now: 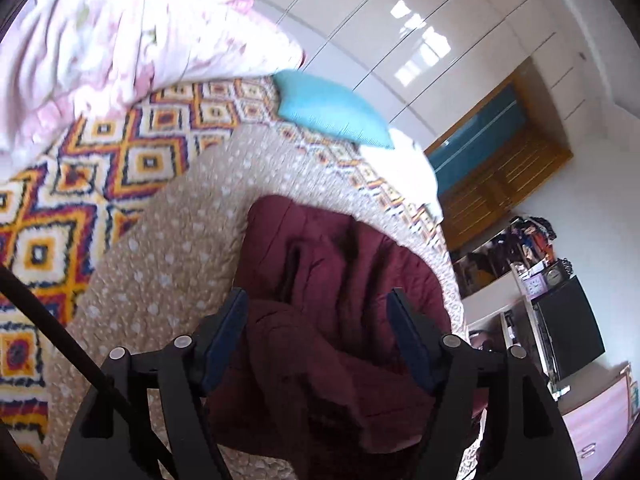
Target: Fold large clothes
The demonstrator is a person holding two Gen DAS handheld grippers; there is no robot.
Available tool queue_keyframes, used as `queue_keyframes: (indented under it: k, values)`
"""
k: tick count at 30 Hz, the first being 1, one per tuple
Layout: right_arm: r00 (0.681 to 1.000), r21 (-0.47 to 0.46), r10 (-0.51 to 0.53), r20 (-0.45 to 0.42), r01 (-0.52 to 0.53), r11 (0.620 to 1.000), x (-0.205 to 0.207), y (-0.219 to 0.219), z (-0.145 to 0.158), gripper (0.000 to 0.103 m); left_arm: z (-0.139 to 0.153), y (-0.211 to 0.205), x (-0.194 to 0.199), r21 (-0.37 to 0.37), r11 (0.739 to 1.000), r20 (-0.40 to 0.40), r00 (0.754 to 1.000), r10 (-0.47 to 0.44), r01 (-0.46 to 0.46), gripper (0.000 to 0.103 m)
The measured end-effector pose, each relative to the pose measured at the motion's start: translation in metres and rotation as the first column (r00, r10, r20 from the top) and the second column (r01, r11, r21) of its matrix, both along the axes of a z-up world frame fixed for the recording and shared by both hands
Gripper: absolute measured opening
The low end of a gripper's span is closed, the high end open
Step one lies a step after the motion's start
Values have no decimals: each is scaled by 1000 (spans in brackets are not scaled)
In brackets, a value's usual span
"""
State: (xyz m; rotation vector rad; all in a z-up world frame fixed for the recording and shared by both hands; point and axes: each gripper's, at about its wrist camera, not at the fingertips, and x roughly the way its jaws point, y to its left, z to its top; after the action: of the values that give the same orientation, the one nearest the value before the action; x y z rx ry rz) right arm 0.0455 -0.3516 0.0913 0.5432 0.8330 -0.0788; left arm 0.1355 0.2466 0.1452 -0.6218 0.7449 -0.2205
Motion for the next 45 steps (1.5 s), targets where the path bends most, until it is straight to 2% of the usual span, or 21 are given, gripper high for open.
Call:
queue_keyframes:
  k: [3, 7, 10, 11, 14, 16, 18, 20, 22, 24, 27, 29, 31, 33, 35, 37, 39, 41, 43, 45]
  values:
    - [999, 66, -3, 53, -1, 998, -3, 1, 18, 63, 17, -1, -23, 44, 999, 49, 999, 8, -10, 74]
    - [995, 112, -30, 93, 19, 993, -6, 2, 35, 67, 26, -7, -54, 171, 985, 98, 995, 17, -34, 74]
    - [993, 119, -40, 114, 26, 993, -10, 2, 45, 69, 24, -10, -76, 231, 971, 122, 992, 33, -61, 74]
    - [992, 116, -48, 118, 34, 993, -11, 1, 49, 71, 21, -10, -81, 233, 970, 125, 992, 36, -65, 74]
    - [977, 70, -114, 179, 103, 992, -21, -7, 69, 90, 12, -10, -91, 208, 975, 126, 990, 57, -82, 74]
    - [969, 39, -150, 195, 146, 989, -28, -13, 85, 91, 6, -14, -93, 173, 981, 131, 989, 64, -86, 74]
    - [978, 16, -92, 188, 90, 996, -34, -5, 99, 83, -2, -22, -91, 162, 982, 133, 988, 74, -96, 74]
    - [983, -19, 37, 178, -35, 999, -48, 25, 103, 82, -11, -30, -87, 175, 978, 134, 987, 88, -111, 74]
    - [978, -94, 168, 121, -157, 983, -62, 64, 93, 78, -20, -37, -81, 203, 971, 135, 986, 97, -123, 74]
    - [963, -171, 265, 38, -255, 952, -72, 103, 72, 73, -28, -40, -74, 228, 964, 130, 986, 107, -135, 74]
    - [912, -233, 402, -85, -411, 882, -75, 162, 33, 68, -37, -37, -64, 227, 963, 112, 986, 122, -145, 74]
    - [868, -273, 471, -158, -496, 824, -64, 202, 7, 68, -42, -33, -57, 214, 966, 104, 987, 121, -141, 74]
    - [836, -275, 509, -205, -548, 790, -43, 232, -13, 68, -46, -29, -47, 226, 965, 95, 989, 116, -135, 74]
    - [847, -337, 489, -209, -532, 777, -14, 251, -19, 69, -47, -27, -39, 244, 960, 93, 989, 114, -134, 74]
    - [878, -416, 443, -181, -477, 774, 26, 261, -18, 70, -49, -23, -28, 245, 960, 88, 989, 117, -136, 74]
    - [917, -441, 366, -162, -399, 804, 71, 258, -21, 69, -53, -19, -15, 226, 965, 81, 990, 118, -134, 74]
    - [945, -468, 272, -183, -327, 821, 113, 250, -31, 69, -60, -17, -1, 214, 969, 66, 991, 116, -127, 75]
    - [950, -449, 200, -241, -292, 845, 143, 241, -52, 72, -69, -15, 8, 219, 969, 45, 993, 108, -116, 75]
    - [948, -445, 163, -275, -276, 852, 153, 241, -65, 72, -81, -14, 18, 225, 970, 7, 996, 90, -89, 75]
    - [954, -463, 158, -253, -263, 847, 149, 244, -56, 72, -91, -9, 24, 211, 975, -24, 997, 71, -64, 75]
